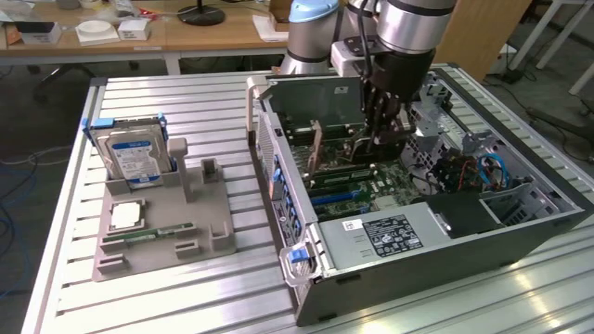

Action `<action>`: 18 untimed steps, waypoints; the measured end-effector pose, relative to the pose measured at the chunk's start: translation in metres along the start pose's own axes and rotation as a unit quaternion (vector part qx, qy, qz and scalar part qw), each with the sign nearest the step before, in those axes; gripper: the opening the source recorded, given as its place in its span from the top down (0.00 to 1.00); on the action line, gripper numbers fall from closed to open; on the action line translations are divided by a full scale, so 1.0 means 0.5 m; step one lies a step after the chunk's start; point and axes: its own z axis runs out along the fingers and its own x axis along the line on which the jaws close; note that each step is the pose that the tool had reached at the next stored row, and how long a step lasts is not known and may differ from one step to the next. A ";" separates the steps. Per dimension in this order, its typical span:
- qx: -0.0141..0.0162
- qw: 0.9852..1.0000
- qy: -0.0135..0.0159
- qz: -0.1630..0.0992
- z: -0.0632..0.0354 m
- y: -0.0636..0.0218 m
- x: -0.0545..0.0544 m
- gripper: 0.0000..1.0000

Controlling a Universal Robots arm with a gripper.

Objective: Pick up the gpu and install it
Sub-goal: 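Insert the gpu into the slot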

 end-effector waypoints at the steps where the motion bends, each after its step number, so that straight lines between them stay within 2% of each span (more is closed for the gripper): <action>1: 0.000 1.000 0.000 0.000 0.002 0.002 0.000 0.74; 11: 0.000 1.000 0.000 0.000 0.014 0.019 0.005 0.74; 18: 0.000 1.000 0.000 0.000 0.039 0.023 0.007 0.74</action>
